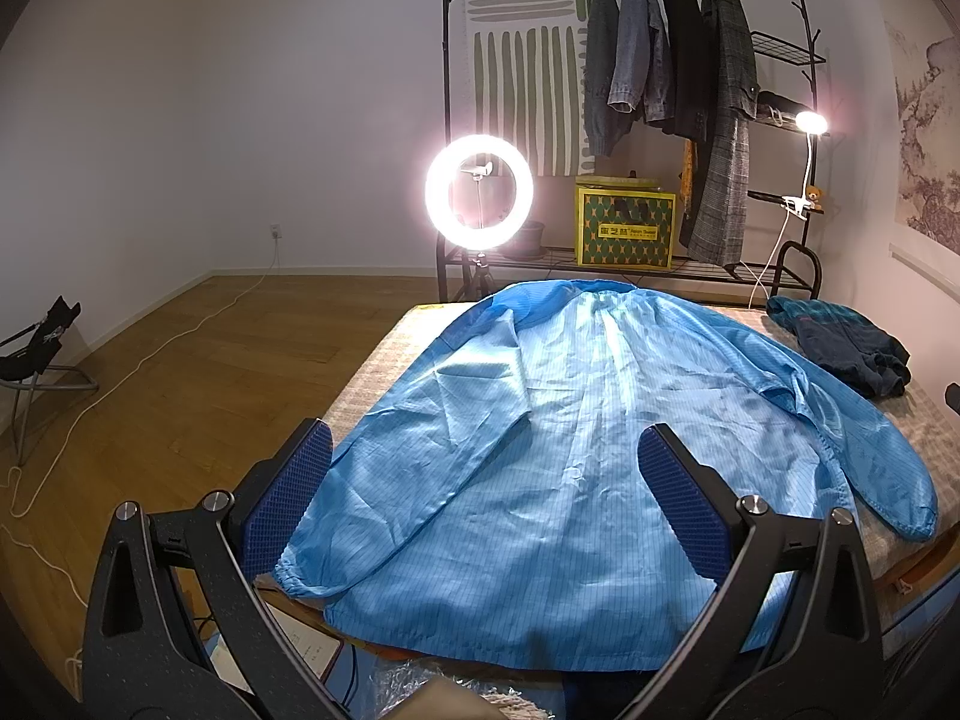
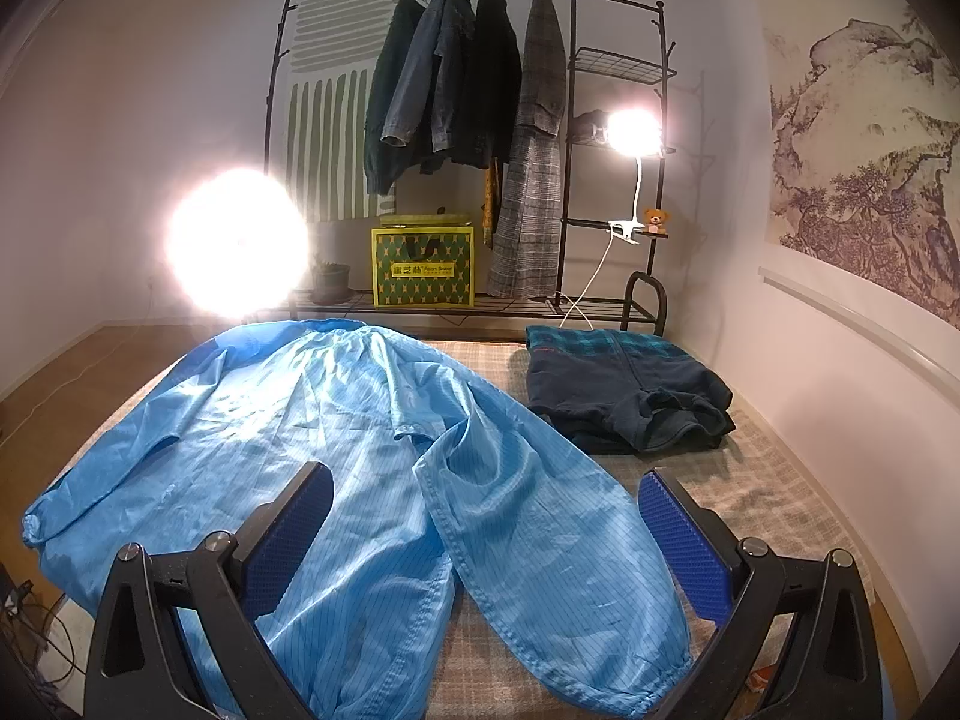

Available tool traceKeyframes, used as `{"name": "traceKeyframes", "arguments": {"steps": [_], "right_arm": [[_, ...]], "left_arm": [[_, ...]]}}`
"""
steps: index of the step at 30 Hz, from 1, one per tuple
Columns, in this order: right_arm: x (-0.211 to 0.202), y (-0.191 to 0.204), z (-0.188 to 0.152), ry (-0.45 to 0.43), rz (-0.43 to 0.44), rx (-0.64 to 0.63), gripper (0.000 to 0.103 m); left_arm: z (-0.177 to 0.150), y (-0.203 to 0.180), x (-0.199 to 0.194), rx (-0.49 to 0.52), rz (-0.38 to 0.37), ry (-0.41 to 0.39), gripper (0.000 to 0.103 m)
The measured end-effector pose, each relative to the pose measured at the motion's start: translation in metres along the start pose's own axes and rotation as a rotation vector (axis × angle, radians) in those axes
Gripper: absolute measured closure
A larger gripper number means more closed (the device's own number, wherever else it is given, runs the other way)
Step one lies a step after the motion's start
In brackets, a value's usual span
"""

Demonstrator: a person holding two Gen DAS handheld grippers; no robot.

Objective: Fold large clothes

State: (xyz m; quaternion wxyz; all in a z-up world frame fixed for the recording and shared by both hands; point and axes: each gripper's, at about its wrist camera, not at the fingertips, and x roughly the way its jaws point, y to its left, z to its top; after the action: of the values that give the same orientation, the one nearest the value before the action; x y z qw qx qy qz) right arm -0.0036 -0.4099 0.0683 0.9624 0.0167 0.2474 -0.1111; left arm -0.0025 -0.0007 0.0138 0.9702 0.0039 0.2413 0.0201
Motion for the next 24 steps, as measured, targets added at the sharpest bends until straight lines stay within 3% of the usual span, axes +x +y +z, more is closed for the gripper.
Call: {"name": "traceKeyframes", "arguments": {"steps": [24], "right_arm": [[0.0009,0.0042,-0.0012,0.005,0.004,0.001,0.000]], "left_arm": [[-0.0013,-0.0011,-0.0008,0.003,0.000,-0.003,0.000]]}}
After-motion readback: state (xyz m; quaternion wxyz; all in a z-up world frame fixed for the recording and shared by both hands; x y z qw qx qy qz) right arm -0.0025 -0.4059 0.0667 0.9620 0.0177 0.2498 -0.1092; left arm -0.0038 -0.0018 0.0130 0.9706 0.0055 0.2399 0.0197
